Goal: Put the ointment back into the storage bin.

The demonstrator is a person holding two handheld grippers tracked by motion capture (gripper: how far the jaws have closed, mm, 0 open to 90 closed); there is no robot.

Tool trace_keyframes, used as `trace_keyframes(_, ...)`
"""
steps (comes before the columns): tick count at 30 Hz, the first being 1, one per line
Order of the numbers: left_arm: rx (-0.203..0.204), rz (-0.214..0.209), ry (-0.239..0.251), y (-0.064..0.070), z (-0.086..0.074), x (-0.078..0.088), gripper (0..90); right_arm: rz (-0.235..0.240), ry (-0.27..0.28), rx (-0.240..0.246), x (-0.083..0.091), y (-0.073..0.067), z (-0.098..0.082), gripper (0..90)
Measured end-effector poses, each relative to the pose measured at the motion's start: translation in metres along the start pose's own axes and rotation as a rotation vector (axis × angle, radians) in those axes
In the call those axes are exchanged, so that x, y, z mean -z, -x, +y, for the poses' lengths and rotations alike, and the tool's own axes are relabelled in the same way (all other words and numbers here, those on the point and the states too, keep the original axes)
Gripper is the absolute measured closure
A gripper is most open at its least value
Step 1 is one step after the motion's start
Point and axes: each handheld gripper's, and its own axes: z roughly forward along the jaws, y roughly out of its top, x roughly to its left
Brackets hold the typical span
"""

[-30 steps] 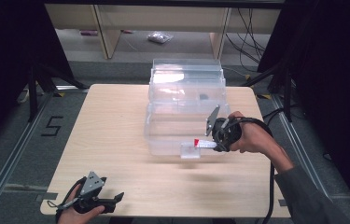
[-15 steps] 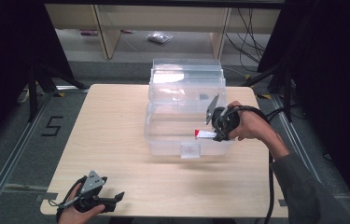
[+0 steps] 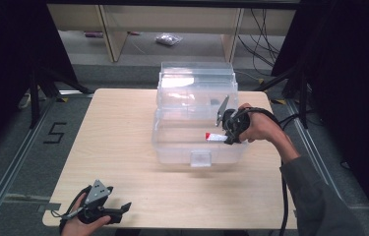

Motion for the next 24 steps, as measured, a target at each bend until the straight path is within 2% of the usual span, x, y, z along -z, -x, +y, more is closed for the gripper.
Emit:
trace_keyframes(1,0.011,0.007,0.009,0.0,0.0,-0.001,15.0,0.004,-0.001,-0.035,-0.001,-0.001,-0.001,70.6)
trace_keyframes(4,0.006,0.009,0.006,0.0,0.0,-0.001,15.0,0.001,-0.006,-0.032,-0.002,0.0,-0.001,70.6)
trace_keyframes(5,0.003,0.006,0.007,0.0,0.0,-0.001,15.0,0.005,0.01,0.017,-0.004,0.003,-0.001,70.6)
trace_keyframes(6,0.003,0.006,0.007,0.0,0.0,-0.001,15.0,0.013,-0.004,-0.038,-0.004,0.001,-0.002,70.6)
trace_keyframes(8,0.003,0.006,0.007,0.001,0.0,-0.001,15.0,0.003,0.0,-0.024,-0.005,0.003,-0.002,70.6)
trace_keyframes(9,0.007,-0.001,0.007,0.001,0.0,-0.001,15.0,0.005,0.004,0.0,-0.007,0.006,-0.003,70.6)
trace_keyframes(11,0.007,0.0,0.007,0.001,0.0,-0.001,15.0,0.011,-0.005,-0.047,-0.008,0.005,-0.003,70.6)
trace_keyframes(12,0.006,0.004,0.008,0.001,0.0,-0.001,15.0,0.008,0.0,-0.031,-0.01,0.007,-0.004,70.6)
trace_keyframes(14,0.005,0.003,0.009,0.001,0.0,-0.001,15.0,0.011,0.001,-0.035,-0.011,0.007,-0.004,70.6)
trace_keyframes(15,0.007,-0.001,0.006,0.001,0.0,-0.001,15.0,0.017,0.004,-0.016,-0.014,0.009,-0.004,70.6)
trace_keyframes(16,0.008,0.0,0.007,0.001,0.0,-0.001,15.0,0.018,-0.002,-0.037,-0.015,0.008,-0.004,70.6)
trace_keyframes(17,0.009,-0.001,0.007,0.001,0.0,-0.001,15.0,0.024,-0.008,-0.032,-0.016,0.009,-0.004,70.6)
trace_keyframes(19,0.008,-0.001,0.007,0.001,0.0,-0.001,15.0,0.023,-0.016,-0.053,-0.018,0.007,-0.005,70.5)
trace_keyframes(24,0.007,0.005,0.009,0.001,0.0,-0.001,15.1,0.021,-0.015,-0.049,-0.02,0.009,-0.007,70.6)
